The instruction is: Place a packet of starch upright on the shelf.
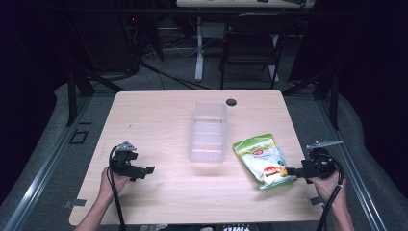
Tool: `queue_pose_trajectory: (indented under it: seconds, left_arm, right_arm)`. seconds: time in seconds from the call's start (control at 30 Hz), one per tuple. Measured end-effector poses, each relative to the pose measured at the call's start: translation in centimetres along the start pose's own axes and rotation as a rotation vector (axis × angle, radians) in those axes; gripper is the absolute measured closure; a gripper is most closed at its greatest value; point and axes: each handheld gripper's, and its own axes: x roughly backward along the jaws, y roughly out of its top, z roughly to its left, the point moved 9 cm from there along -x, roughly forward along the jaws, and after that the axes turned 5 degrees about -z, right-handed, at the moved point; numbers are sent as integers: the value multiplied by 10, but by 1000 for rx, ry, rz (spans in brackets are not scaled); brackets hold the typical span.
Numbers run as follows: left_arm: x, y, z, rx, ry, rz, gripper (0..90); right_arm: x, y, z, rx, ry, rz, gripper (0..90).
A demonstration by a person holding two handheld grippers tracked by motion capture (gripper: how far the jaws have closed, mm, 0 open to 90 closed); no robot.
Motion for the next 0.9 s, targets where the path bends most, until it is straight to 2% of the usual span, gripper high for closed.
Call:
queue_pose_trajectory:
  seconds: [0.17,0.63,0.9]
  left_arm:
    - [0,-1,2,10,-4,0,12]
    - [1,1,3,25,-7,-11,10]
    - [1,1,3,25,-12,-8,8]
  right_arm:
    - [-1,-1,-1,9,-1,19,108]
    - [1,4,1,24,4,13,104]
    - [0,15,3,49,1,8,124]
